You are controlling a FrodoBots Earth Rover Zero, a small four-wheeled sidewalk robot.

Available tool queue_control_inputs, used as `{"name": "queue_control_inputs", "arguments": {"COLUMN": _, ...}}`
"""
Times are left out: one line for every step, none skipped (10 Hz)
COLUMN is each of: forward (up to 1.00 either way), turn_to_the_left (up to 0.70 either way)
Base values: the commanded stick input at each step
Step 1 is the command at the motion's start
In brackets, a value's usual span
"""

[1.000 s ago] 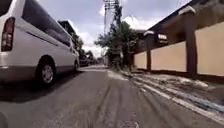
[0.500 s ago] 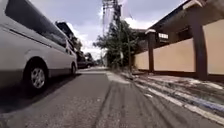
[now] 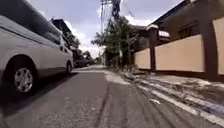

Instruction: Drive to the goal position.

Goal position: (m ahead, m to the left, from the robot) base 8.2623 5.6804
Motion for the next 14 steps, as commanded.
{"name": "queue_control_inputs", "arguments": {"forward": 0.7, "turn_to_the_left": 0.19}}
{"name": "queue_control_inputs", "arguments": {"forward": 0.7, "turn_to_the_left": 0.04}}
{"name": "queue_control_inputs", "arguments": {"forward": 0.7, "turn_to_the_left": 0.01}}
{"name": "queue_control_inputs", "arguments": {"forward": 0.7, "turn_to_the_left": 0.03}}
{"name": "queue_control_inputs", "arguments": {"forward": 0.7, "turn_to_the_left": 0.02}}
{"name": "queue_control_inputs", "arguments": {"forward": 0.7, "turn_to_the_left": 0.01}}
{"name": "queue_control_inputs", "arguments": {"forward": 0.7, "turn_to_the_left": 0.01}}
{"name": "queue_control_inputs", "arguments": {"forward": 0.7, "turn_to_the_left": 0.01}}
{"name": "queue_control_inputs", "arguments": {"forward": 0.7, "turn_to_the_left": 0.01}}
{"name": "queue_control_inputs", "arguments": {"forward": 0.7, "turn_to_the_left": 0.01}}
{"name": "queue_control_inputs", "arguments": {"forward": 0.7, "turn_to_the_left": 0.01}}
{"name": "queue_control_inputs", "arguments": {"forward": 0.7, "turn_to_the_left": 0.01}}
{"name": "queue_control_inputs", "arguments": {"forward": 0.7, "turn_to_the_left": 0.01}}
{"name": "queue_control_inputs", "arguments": {"forward": 0.7, "turn_to_the_left": 0.01}}
